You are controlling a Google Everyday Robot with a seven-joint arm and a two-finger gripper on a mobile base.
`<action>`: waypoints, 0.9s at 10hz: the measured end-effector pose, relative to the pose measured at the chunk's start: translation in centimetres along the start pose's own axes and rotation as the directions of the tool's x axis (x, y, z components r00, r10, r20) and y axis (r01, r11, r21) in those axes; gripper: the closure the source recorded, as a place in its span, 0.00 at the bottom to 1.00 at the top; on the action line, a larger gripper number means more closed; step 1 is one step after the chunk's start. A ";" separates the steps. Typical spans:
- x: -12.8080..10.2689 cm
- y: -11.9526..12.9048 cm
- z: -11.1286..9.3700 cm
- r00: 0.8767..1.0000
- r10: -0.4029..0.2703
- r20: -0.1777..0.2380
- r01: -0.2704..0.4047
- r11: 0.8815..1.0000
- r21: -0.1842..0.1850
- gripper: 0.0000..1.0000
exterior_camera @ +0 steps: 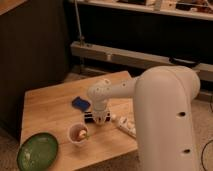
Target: Push the eraser across the table
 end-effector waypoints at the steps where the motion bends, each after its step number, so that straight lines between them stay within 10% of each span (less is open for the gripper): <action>1: -0.7 0.4 0.0 1.000 -0.005 0.000 0.005 1.000 0.004 1.00; 9: -6.0 3.2 0.3 0.999 -0.040 0.020 0.039 0.999 0.031 1.00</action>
